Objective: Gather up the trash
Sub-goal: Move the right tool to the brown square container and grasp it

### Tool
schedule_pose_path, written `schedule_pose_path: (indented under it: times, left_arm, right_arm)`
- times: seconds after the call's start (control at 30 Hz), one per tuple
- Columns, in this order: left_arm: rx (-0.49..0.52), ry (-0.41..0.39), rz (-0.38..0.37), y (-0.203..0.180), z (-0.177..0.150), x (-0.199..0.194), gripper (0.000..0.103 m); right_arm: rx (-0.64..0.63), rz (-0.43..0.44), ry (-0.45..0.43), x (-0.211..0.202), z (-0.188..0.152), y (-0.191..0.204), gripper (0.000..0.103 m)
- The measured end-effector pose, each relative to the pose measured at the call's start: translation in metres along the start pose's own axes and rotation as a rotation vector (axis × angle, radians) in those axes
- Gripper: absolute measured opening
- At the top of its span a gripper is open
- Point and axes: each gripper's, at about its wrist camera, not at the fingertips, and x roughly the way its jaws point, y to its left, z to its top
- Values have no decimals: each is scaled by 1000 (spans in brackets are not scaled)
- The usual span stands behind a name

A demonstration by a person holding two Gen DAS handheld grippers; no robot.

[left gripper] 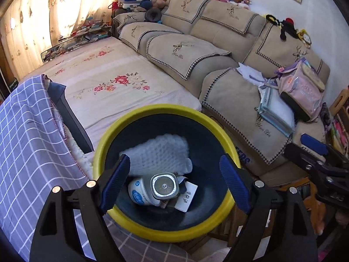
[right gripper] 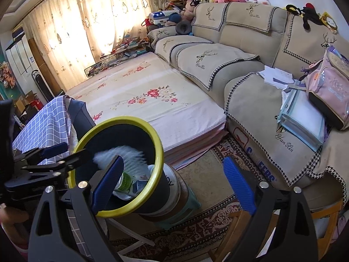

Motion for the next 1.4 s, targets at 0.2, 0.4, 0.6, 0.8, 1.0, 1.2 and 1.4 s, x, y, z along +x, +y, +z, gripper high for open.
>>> schedule_pose_path:
  times: [0.2, 0.4, 0.6, 0.8, 1.0, 1.2, 1.4]
  left_arm:
    - [-23, -62, 51, 17, -10, -53, 84]
    - [-118, -139, 166, 62, -59, -125, 88]
    - [-337, -211, 310, 127, -141, -207, 90]
    - [-490, -251, 439, 174, -213, -269, 91]
    - [-541, -275, 497, 196, -253, -303, 91]
    - [-581, -297, 492, 212, -281, -324, 91]
    - [-613, -300, 497, 223, -295, -329, 91]
  right_arm:
    - [-12, -3, 3, -1, -1, 5, 88]
    - [-75, 60, 21, 9, 0, 37, 88]
    - [-204, 211, 37, 11, 4, 117, 88]
    - [-352, 401, 58, 2, -3, 230, 88]
    - [-490, 530, 72, -9, -31, 340, 88]
    - [-604, 601, 65, -2, -56, 432, 88]
    - [-707, 582, 49, 25, -65, 499, 88]
